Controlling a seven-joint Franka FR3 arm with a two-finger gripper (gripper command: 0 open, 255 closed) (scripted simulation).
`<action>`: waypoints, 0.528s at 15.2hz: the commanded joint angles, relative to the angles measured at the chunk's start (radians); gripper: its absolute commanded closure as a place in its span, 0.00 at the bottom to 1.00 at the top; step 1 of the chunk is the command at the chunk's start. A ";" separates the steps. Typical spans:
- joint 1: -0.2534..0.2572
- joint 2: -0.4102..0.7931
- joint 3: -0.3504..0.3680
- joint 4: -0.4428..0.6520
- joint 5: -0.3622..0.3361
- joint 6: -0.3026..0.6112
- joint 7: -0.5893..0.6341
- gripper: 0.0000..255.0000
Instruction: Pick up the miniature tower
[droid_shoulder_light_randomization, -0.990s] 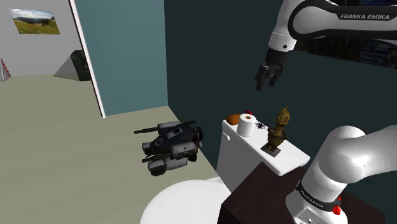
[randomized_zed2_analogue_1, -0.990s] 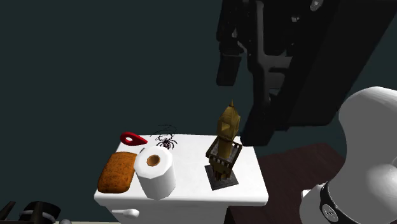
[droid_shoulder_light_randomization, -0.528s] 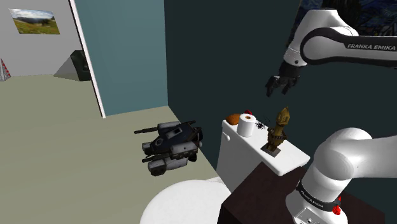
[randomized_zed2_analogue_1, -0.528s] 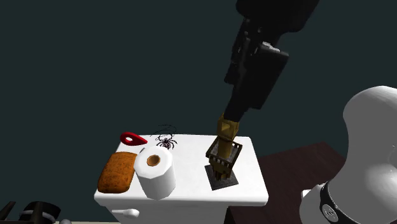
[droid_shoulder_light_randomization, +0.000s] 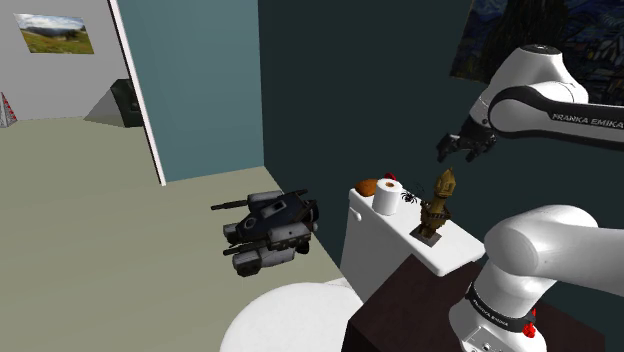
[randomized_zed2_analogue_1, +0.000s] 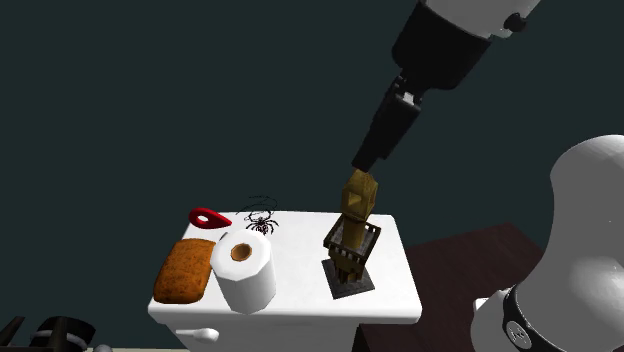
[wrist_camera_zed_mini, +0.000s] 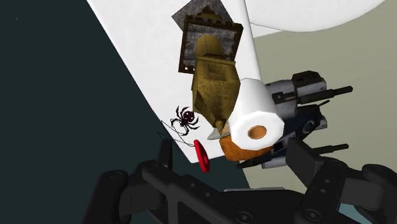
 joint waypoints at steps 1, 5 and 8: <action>-0.015 -0.016 -0.007 -0.036 -0.012 0.026 0.007 0.00; -0.027 -0.021 -0.021 -0.090 -0.028 0.076 0.011 0.00; -0.032 -0.021 -0.026 -0.111 -0.035 0.096 0.012 0.00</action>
